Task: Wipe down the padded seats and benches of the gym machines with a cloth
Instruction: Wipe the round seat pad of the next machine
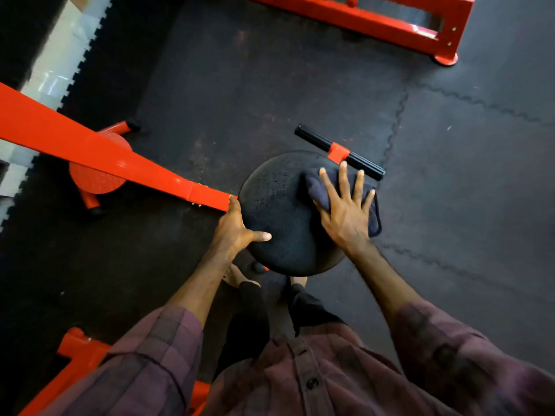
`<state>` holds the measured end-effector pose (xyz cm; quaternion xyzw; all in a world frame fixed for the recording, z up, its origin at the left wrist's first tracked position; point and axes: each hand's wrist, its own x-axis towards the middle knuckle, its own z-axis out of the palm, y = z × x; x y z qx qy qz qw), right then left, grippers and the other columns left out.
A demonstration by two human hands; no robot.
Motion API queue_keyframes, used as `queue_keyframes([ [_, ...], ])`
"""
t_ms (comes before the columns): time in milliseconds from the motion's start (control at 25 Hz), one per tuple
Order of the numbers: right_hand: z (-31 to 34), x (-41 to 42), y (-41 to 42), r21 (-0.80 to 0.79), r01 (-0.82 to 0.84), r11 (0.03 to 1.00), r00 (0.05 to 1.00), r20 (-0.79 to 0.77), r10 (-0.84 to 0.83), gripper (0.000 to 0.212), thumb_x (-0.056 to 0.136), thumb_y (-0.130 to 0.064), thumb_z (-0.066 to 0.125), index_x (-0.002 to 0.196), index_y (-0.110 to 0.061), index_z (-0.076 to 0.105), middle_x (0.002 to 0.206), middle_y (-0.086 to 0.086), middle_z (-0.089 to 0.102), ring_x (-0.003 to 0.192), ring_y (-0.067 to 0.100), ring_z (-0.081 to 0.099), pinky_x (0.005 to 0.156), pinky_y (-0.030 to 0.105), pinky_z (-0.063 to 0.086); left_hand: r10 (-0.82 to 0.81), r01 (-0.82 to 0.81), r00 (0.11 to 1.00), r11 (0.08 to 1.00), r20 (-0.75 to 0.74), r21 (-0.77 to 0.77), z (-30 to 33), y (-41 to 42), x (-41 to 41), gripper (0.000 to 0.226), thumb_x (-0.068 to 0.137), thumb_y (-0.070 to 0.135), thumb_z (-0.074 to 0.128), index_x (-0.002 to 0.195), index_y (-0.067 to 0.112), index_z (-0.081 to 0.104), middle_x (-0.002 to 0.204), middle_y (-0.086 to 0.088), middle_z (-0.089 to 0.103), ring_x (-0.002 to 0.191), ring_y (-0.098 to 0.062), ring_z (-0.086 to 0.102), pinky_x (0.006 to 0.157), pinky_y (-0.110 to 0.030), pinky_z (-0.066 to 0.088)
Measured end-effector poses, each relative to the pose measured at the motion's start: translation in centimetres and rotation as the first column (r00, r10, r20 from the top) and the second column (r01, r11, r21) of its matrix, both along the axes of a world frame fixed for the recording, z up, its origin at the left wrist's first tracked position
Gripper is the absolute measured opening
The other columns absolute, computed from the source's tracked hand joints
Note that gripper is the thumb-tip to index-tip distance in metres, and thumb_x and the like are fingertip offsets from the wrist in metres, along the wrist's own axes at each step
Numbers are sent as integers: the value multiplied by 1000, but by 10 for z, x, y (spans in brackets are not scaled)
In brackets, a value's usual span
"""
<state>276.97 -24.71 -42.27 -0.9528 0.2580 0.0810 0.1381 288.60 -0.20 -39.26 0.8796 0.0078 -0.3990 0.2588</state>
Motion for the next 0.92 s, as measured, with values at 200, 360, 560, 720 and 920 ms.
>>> queue_keyframes([
  [200,4,28,16,-71,-236,969,971,21,238,83,93,-47,54,167,-39,16,177,4,3,161,44,-2,119,79,7,-148,148,989,989,2,28,-1,-6,28,150,63,34,102,169,16,-2,172,-16,25,158,-30,26,126,-38,25],
  [360,5,-35,-27,47,-222,974,975,-6,223,85,94,-39,54,165,-49,7,177,-7,-7,162,39,-4,122,73,15,-217,218,975,976,-39,25,2,-14,48,151,64,28,102,169,23,-7,174,-14,19,161,-28,17,130,-44,21],
  [560,3,59,-9,106,105,989,994,-51,-100,70,102,-59,45,165,-43,19,176,4,10,156,49,19,122,69,21,-397,398,917,915,-21,72,9,-32,73,149,67,24,100,168,21,-10,177,-7,2,163,-26,0,131,-45,12],
  [720,3,-9,-24,-26,-364,931,931,33,365,87,92,-36,61,166,-43,16,177,0,0,161,43,-3,123,72,12,-450,434,882,891,137,132,6,-25,67,143,71,34,97,168,15,-6,177,-6,-4,163,-30,2,131,-48,17],
  [920,3,6,-19,82,81,993,996,-46,-77,69,101,-62,39,163,-53,12,176,13,-2,154,56,14,119,74,21,-113,129,972,989,208,-66,7,4,-31,141,73,65,85,168,15,-7,177,-4,-10,163,-17,-2,131,-37,12],
])
